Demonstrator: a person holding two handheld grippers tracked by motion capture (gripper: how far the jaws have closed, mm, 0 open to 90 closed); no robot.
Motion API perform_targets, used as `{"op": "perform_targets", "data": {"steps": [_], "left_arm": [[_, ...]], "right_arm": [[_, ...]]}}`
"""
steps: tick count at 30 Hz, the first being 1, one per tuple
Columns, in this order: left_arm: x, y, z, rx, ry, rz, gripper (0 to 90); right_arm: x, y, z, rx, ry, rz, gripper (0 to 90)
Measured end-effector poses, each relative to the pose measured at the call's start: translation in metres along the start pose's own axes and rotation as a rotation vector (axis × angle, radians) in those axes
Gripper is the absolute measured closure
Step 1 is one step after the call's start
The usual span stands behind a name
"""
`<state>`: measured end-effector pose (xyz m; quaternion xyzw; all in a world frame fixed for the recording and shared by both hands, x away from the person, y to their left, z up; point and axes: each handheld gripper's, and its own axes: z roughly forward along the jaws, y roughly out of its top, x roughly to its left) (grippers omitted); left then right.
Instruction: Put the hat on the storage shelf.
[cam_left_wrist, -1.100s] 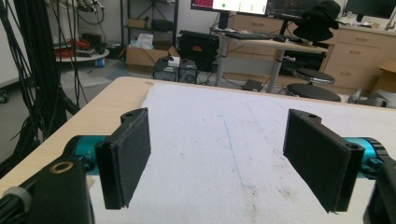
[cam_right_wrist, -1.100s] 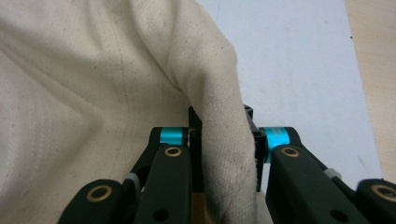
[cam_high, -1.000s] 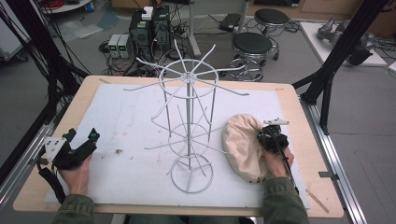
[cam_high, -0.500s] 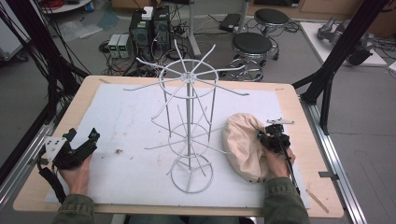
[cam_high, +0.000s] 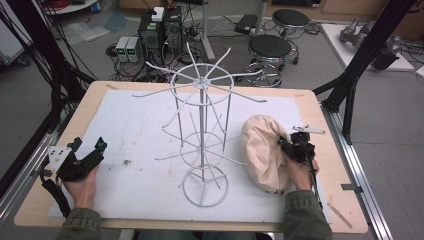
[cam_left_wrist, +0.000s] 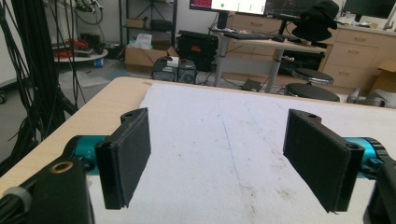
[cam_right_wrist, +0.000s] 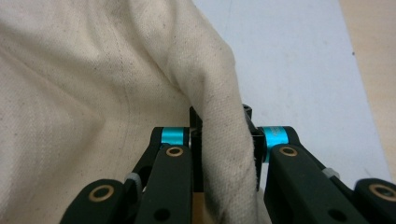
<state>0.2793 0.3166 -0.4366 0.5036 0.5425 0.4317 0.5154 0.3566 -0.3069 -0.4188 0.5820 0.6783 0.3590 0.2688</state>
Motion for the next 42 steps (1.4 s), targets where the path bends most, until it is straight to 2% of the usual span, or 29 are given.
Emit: {"op": "perform_targets", "data": {"steps": [5,17,24,31,32,36,42], "left_arm": [[0.000,0.000,0.000,0.002,-0.001,0.000,23.6],[0.001,0.000,0.001,0.001,-0.002,-0.003,23.6],[0.001,0.000,0.001,-0.003,-0.002,-0.005,23.6],[0.001,0.001,0.001,-0.003,-0.003,-0.006,23.6],[0.001,0.001,0.001,-0.003,-0.002,-0.007,23.6],[0.001,0.001,0.001,-0.006,-0.004,-0.009,23.5],[0.001,0.001,0.001,-0.007,-0.008,-0.012,23.5]], "right_arm": [[0.000,0.004,-0.011,-0.078,0.041,0.000,78.8],[0.005,0.013,-0.026,-0.144,0.084,-0.004,78.8],[0.002,0.017,-0.036,-0.196,0.109,0.009,78.8],[0.001,0.021,-0.046,-0.253,0.135,-0.007,78.7],[0.001,0.022,-0.049,-0.280,0.148,-0.009,78.8],[-0.001,0.024,-0.053,-0.305,0.164,-0.019,78.7],[-0.001,0.029,-0.065,-0.357,0.213,-0.015,78.6]]}}
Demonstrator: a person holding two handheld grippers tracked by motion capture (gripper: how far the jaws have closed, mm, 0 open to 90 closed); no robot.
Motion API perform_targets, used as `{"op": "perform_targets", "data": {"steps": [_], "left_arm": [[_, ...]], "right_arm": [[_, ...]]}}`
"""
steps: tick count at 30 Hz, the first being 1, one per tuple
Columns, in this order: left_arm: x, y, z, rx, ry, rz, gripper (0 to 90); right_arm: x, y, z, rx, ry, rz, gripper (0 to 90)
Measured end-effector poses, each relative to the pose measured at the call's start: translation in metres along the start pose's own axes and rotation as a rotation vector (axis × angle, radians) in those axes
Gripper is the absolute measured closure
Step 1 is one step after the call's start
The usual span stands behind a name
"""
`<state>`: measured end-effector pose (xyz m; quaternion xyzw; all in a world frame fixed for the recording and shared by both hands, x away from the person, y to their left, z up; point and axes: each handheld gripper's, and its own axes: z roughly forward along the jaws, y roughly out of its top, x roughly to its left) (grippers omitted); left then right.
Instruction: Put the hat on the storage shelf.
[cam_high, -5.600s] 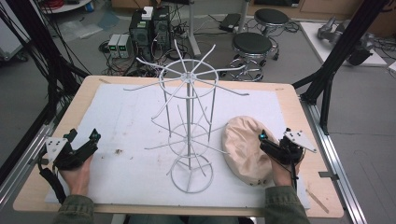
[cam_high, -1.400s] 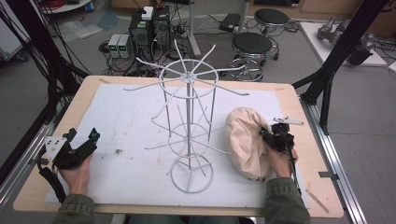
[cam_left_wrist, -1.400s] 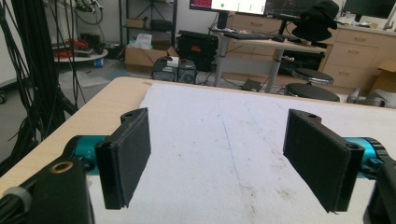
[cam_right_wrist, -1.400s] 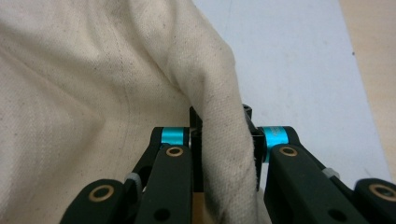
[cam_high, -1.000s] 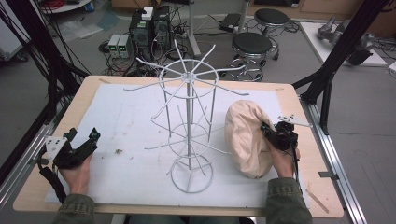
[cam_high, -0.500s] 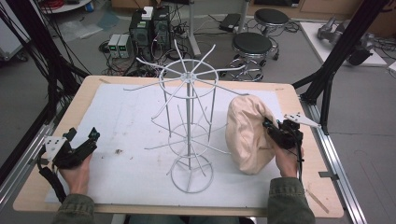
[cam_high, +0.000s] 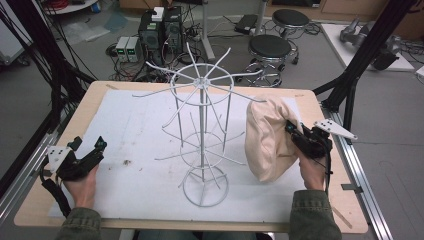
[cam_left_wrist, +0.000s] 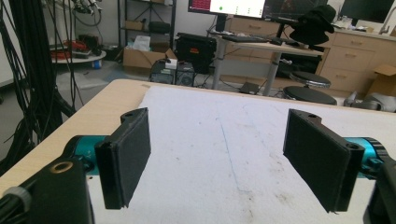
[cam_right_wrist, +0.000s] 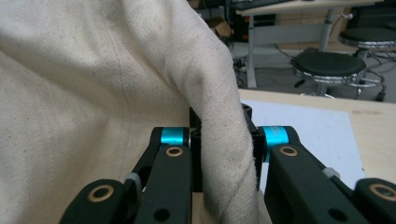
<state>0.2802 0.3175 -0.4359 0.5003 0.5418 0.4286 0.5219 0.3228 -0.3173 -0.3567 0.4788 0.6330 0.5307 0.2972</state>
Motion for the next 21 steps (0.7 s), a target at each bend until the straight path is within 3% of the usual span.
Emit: {"op": "perform_targets", "data": {"steps": [11,15,17,21], "left_arm": [[0.000,0.000,0.000,-0.001,-0.001,-0.002,23.5],[0.000,0.000,0.000,-0.001,-0.001,-0.003,23.6],[0.000,0.000,0.000,0.000,-0.001,-0.003,23.5],[0.000,0.000,0.000,-0.001,0.000,-0.002,23.5]], "right_arm": [[0.007,0.018,-0.019,-0.119,0.096,0.011,78.4],[0.009,0.024,-0.026,-0.179,0.171,0.014,78.3],[0.010,0.026,-0.028,-0.188,0.182,0.012,78.2],[0.013,0.030,-0.033,-0.225,0.259,0.031,78.2]]}}
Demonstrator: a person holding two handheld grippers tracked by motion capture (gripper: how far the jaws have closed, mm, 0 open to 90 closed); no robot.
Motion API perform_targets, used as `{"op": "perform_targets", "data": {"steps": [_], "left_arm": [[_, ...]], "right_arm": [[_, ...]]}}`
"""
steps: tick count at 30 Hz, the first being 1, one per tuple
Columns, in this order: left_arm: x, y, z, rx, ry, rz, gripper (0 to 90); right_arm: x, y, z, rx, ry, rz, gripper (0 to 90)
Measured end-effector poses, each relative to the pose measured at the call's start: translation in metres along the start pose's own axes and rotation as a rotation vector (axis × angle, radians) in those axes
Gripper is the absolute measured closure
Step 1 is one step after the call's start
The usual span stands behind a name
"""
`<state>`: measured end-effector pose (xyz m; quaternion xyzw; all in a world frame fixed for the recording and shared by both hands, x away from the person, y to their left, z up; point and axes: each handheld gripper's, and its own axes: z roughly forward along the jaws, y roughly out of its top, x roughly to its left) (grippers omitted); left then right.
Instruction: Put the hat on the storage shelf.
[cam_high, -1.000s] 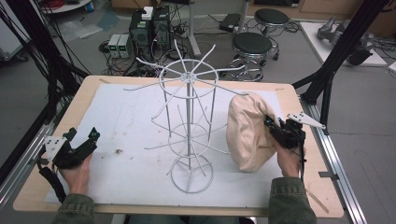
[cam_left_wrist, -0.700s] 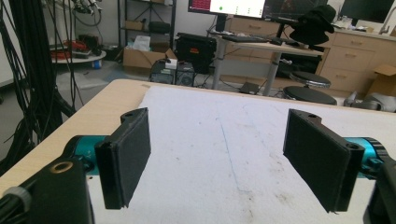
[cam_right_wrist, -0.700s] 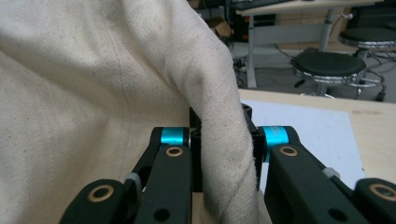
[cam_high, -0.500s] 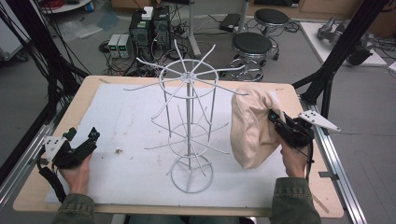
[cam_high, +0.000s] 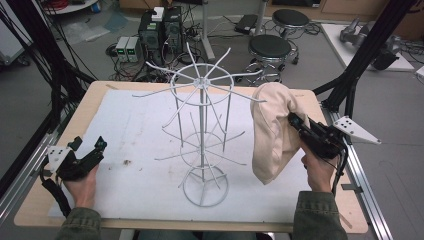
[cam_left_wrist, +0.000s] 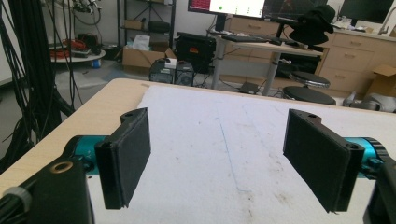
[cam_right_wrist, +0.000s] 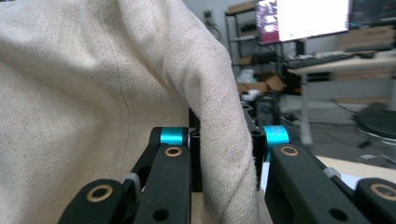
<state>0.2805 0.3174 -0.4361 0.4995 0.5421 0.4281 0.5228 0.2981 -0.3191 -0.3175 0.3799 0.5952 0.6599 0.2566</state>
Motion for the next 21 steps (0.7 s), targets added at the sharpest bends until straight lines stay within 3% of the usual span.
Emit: {"op": "perform_targets", "data": {"steps": [1,12,21], "left_arm": [[0.000,0.000,0.000,0.001,-0.001,0.000,23.5],[0.001,0.000,0.000,0.001,0.001,0.002,23.5],[0.001,0.000,0.000,0.002,0.002,0.002,23.5]], "right_arm": [[0.002,0.002,-0.001,-0.018,0.038,0.015,78.1],[0.018,0.014,-0.001,-0.042,0.172,0.012,77.8],[0.029,0.023,-0.005,-0.083,0.195,0.014,77.5]]}}
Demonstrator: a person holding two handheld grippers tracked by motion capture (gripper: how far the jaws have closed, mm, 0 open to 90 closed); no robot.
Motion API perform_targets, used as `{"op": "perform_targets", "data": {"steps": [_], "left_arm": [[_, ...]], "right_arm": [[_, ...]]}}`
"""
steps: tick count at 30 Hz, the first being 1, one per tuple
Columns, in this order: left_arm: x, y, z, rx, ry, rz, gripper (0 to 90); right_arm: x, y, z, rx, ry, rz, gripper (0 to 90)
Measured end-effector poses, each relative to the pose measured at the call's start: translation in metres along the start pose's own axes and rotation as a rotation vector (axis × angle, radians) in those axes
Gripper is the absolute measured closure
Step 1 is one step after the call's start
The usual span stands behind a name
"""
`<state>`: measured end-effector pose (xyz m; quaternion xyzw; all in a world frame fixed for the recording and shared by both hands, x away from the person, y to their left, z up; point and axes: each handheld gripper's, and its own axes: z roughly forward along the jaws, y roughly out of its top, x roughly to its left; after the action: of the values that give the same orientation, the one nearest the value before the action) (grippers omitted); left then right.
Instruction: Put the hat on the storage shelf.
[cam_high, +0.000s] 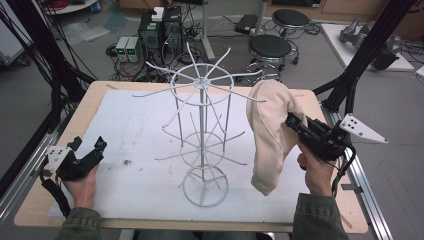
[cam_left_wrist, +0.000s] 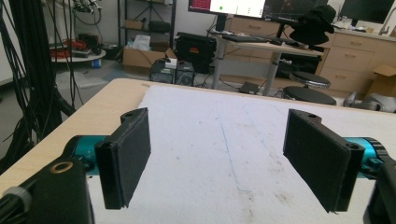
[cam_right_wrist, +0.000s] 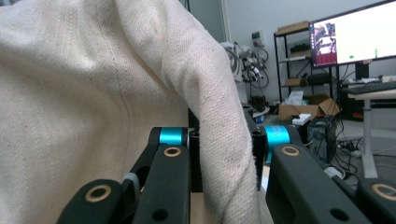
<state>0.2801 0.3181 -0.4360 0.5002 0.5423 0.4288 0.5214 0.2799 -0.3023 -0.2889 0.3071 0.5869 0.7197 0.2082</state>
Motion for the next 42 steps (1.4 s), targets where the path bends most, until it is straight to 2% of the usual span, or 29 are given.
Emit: {"op": "perform_targets", "data": {"steps": [7,11,33,42], "left_arm": [[-0.001,0.000,0.000,-0.002,0.001,-0.002,23.5],[-0.002,0.000,0.002,-0.002,-0.002,-0.001,23.5],[-0.003,0.001,0.002,-0.008,-0.007,-0.013,23.6],[-0.003,0.001,0.002,-0.008,-0.007,-0.014,23.5]], "right_arm": [[0.002,0.006,-0.006,-0.044,-0.003,0.029,77.5],[0.003,0.012,-0.008,-0.078,0.014,0.043,77.5],[0.027,0.067,0.002,-0.131,0.048,-0.014,76.6],[0.041,0.084,0.014,-0.135,0.077,-0.047,76.5]]}}
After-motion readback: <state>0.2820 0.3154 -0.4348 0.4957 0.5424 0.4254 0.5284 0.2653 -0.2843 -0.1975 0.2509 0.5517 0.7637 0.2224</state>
